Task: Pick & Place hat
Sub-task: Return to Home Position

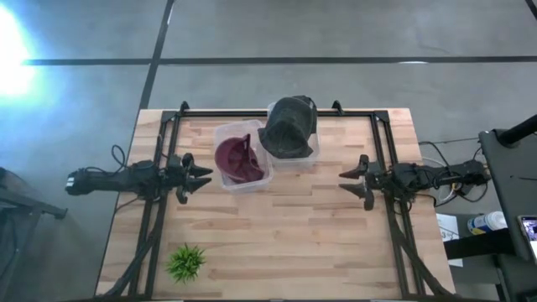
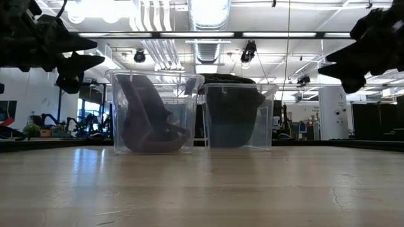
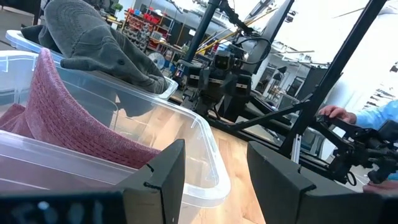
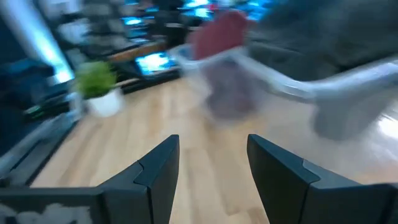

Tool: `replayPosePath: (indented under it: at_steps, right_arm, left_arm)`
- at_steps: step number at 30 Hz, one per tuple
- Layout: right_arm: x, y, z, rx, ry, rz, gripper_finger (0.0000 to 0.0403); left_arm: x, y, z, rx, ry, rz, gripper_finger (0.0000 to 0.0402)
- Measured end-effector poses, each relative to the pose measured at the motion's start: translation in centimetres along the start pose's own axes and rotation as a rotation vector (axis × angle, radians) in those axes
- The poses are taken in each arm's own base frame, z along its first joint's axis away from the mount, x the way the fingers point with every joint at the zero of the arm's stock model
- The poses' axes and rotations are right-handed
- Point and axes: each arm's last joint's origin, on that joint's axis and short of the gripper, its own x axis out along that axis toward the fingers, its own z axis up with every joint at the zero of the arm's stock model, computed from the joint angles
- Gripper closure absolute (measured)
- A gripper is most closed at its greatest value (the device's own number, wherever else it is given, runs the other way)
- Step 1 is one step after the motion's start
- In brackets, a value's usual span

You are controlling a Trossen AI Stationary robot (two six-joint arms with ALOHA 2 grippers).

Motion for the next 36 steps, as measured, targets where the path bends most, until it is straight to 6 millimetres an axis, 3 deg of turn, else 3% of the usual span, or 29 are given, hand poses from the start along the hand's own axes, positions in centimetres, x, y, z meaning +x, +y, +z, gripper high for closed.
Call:
replayPosePath:
  at_steps: [8,14,36]
  right_arm:
    - [-0.56,0.50,0.00,-0.233,-0.013,0.351,0.0218]
    - [-0.47,0.33,-0.02,-0.306,-0.042,0.304,0.0218]
    - [-0.43,0.27,-0.04,-0.278,-0.038,0.287,0.0218]
  left_arm:
    - [0.00,0.00,0.00,0.000,0.000,0.000,0.0235]
    - [0.05,0.02,-0.06,0.001,0.007,0.003,0.0235]
    - [0.08,0.02,-0.07,0.001,0.007,0.003,0.0235]
